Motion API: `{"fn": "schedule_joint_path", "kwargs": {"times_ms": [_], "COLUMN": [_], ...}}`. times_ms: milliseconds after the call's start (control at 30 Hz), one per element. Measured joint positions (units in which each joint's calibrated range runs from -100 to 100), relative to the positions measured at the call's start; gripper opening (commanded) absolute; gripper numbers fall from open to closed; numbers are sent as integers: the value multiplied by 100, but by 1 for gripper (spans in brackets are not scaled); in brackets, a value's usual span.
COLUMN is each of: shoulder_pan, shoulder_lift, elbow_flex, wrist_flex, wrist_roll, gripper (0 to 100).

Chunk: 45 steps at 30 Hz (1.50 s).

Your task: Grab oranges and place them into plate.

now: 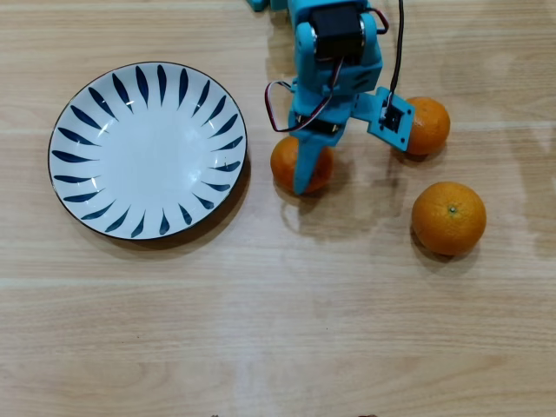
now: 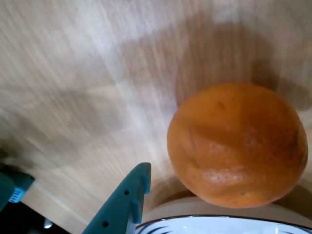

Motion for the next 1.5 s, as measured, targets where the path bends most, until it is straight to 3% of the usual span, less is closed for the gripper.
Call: {"fn": "schedule_joint_path", "kwargs": {"times_ms": [433,967,1167,1500], "shoulder_pan": [42,194,194,194], "shoulder_lift": [499,914,914,914], "elbow_flex": [-53,-53,-53,-53], "wrist_flex": [-26,-465,-465,-465], "wrist_roll": [-370,-391,-391,-396], "gripper": [45,44,29,29]}}
